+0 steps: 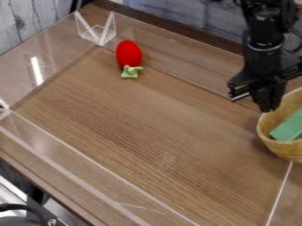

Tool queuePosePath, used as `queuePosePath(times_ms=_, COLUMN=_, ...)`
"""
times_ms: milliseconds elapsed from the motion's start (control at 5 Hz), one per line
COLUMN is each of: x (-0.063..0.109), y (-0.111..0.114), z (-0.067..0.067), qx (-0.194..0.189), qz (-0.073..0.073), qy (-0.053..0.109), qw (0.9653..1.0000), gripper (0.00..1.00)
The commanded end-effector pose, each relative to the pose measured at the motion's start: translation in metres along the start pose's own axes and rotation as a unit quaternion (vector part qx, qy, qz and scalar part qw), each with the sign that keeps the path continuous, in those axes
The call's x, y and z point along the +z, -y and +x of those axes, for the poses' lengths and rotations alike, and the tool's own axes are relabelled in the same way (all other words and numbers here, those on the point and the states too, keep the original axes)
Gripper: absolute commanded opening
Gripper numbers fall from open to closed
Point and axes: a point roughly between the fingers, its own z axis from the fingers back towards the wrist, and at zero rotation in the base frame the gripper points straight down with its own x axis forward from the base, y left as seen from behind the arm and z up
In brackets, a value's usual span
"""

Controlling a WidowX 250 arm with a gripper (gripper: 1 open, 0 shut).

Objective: Remove the green stick from the brown bowl and put it on the table

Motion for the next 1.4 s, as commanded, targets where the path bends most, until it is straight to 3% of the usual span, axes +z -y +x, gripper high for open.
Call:
queuePosePath(times_ms=0, x=0.045, y=0.012, z=0.013, qx=-0.028, qz=-0.046, qy=0.006, qw=0.9985, gripper=0.00)
queuePosePath(times_ms=200, x=0.060, y=0.003, z=0.023, qx=-0.030, qz=-0.054, qy=-0.003, qw=0.9981, gripper=0.00)
queuePosePath(times_ms=400, x=0.063, y=-0.013, z=0.034, qx=-0.037, qz=-0.054, qy=-0.007, qw=0.9978, gripper=0.00)
queuePosePath(times_ms=600, x=0.068, y=-0.014, z=0.036, qx=-0.026, qz=-0.052, qy=-0.003, qw=0.9983, gripper=0.00)
queuePosePath(times_ms=800, x=0.070, y=-0.014, z=0.034, qx=-0.018, qz=-0.049, qy=0.000, qw=0.9987, gripper=0.00)
queuePosePath(times_ms=1200, x=0.058, y=-0.025, z=0.020, qx=0.044, qz=-0.044, qy=0.027, qw=0.9977, gripper=0.00)
